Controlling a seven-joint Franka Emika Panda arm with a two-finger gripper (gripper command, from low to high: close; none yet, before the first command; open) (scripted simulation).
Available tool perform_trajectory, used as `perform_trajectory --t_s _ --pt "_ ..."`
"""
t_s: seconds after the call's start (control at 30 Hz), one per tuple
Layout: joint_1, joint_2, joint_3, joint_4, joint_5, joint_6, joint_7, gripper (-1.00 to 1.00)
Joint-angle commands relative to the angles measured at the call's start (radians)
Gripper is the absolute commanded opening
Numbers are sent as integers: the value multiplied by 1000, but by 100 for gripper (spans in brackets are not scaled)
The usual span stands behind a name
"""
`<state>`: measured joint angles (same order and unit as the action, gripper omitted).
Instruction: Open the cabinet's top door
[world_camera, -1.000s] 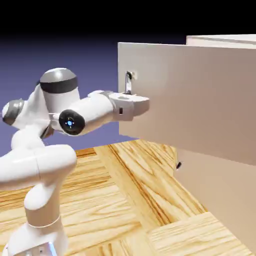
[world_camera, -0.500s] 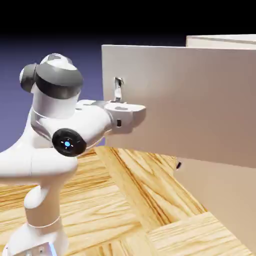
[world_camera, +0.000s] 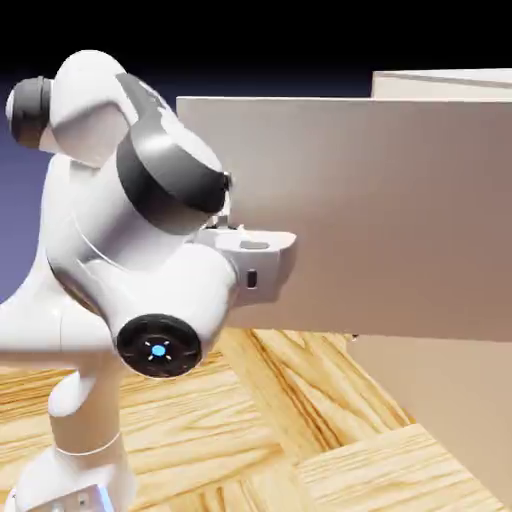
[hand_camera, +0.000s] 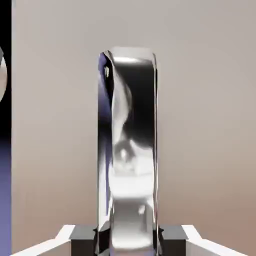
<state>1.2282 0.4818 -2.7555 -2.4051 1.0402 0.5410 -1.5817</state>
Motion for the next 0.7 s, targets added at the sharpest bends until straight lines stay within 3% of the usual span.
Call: perform_trajectory --t_s 0.0,0.67 --pt "1 -36 2 30 -23 2 -11 -100" --pt "81 -721 76 733 -309 -86 15 -100"
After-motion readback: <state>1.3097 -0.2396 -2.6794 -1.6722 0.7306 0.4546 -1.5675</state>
